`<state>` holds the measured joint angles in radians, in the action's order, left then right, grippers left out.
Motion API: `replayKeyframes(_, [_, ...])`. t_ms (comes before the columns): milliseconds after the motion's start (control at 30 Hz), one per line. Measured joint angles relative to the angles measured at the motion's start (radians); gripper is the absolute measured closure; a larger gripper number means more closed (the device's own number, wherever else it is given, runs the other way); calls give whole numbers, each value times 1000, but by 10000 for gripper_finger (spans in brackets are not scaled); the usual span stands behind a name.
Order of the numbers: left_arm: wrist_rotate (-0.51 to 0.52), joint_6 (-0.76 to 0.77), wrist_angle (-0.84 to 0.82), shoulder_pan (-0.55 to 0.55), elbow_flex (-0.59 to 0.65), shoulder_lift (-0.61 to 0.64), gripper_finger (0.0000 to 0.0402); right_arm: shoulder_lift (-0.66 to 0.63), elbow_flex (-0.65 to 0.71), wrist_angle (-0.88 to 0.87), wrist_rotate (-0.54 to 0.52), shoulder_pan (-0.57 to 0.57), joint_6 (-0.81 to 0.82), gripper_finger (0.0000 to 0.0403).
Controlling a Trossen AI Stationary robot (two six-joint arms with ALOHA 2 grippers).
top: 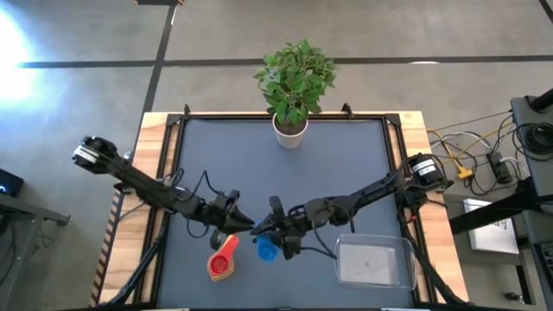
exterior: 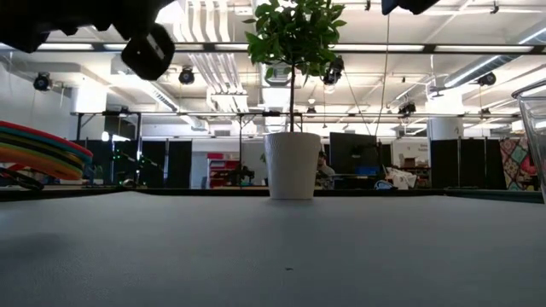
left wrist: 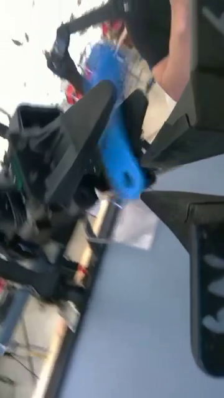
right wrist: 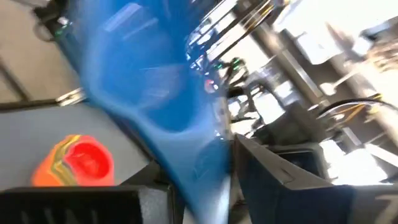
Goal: Nest measuring cups in basket
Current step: Stack the blue measuring cup on top of the orange measuring cup
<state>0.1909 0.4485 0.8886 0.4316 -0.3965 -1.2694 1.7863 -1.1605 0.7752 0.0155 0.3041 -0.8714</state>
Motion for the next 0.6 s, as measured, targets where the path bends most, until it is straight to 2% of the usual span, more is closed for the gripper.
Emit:
replayKeyframes(167, [59,71,-254,0,0,142,314,0,-52,-173,-8,-2,12,319])
replayKeyframes(300, [131,82,-387,0,0,249,296,0,-93,-271,-9,-7,44,349])
replayKeyframes(467, [170,84,-503,0,0,340,290,0,-119,-358,-15,-26,71,380])
replayKeyframes(600, [199,85,-531,0,0,381,290,0,-123,-376,-18,-35,75,393])
